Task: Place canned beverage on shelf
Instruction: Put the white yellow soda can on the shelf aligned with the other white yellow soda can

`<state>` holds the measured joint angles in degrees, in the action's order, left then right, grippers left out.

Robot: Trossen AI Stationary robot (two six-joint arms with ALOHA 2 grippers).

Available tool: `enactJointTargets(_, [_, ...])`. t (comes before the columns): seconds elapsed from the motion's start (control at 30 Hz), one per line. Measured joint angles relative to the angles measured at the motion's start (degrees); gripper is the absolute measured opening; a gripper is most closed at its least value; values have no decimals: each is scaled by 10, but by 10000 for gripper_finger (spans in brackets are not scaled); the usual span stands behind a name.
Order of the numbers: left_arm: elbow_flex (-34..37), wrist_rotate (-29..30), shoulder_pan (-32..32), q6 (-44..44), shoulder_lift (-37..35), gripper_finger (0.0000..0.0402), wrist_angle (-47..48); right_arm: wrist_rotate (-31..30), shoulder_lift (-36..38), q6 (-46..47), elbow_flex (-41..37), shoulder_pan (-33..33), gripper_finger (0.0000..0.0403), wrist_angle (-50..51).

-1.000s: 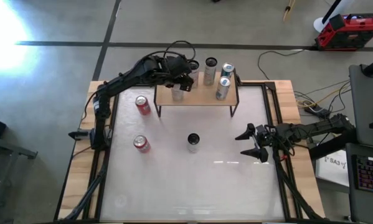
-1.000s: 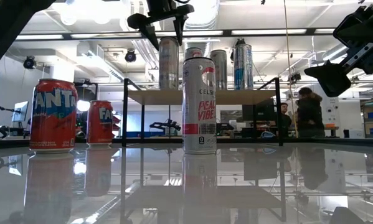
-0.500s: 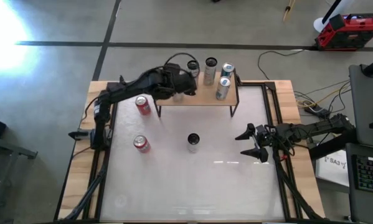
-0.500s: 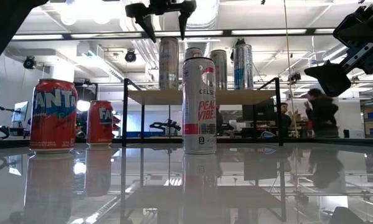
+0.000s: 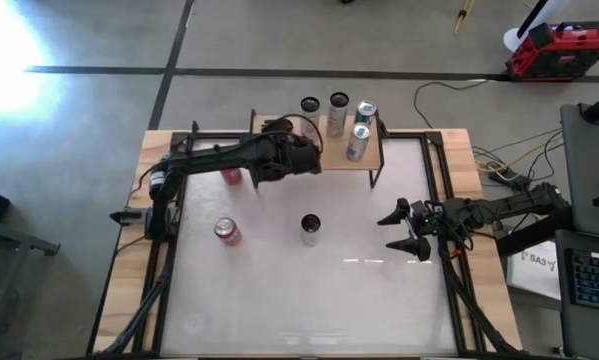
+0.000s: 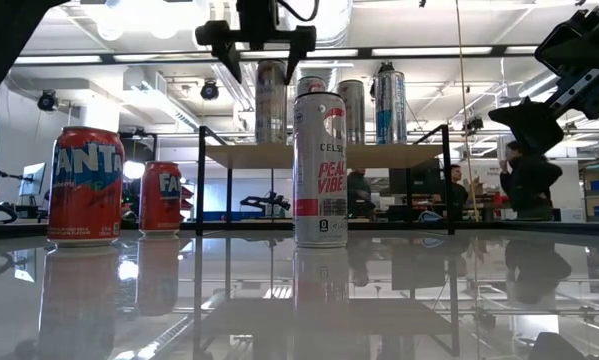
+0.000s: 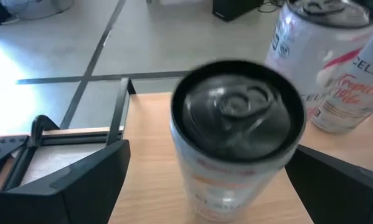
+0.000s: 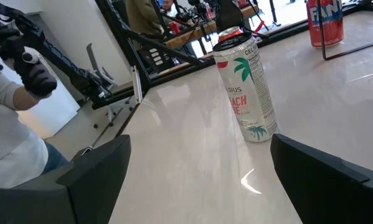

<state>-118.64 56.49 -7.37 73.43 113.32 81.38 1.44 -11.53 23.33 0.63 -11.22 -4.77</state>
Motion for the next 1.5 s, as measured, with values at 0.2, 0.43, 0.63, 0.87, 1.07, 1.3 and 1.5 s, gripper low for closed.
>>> enactJointTargets(0.2, [47, 7, 2, 13, -2, 400, -43, 0, 0, 0, 0, 0, 370, 0])
enactJointTargets(0.43, [76, 37, 1, 21, -7, 400, -65, 0, 0, 0, 0, 0, 370, 0])
enactJointTargets(0.63, [115, 65, 1, 24, -7, 400, -105, 0, 0, 0, 0, 0, 370, 0])
enactJointTargets(0.87, [162, 108, 1, 24, -7, 400, -174, 0, 0, 0, 0, 0, 370, 0])
enactJointTargets(1.07, [173, 148, 0, 18, -8, 400, -193, 0, 0, 0, 0, 0, 370, 0])
enactJointTargets(1.3, [201, 187, 0, -9, -7, 400, -229, 0, -2, 0, 0, 0, 370, 0])
enactJointTargets(1.5, [236, 237, 2, -5, -7, 400, -264, 0, -2, 0, 0, 0, 370, 0])
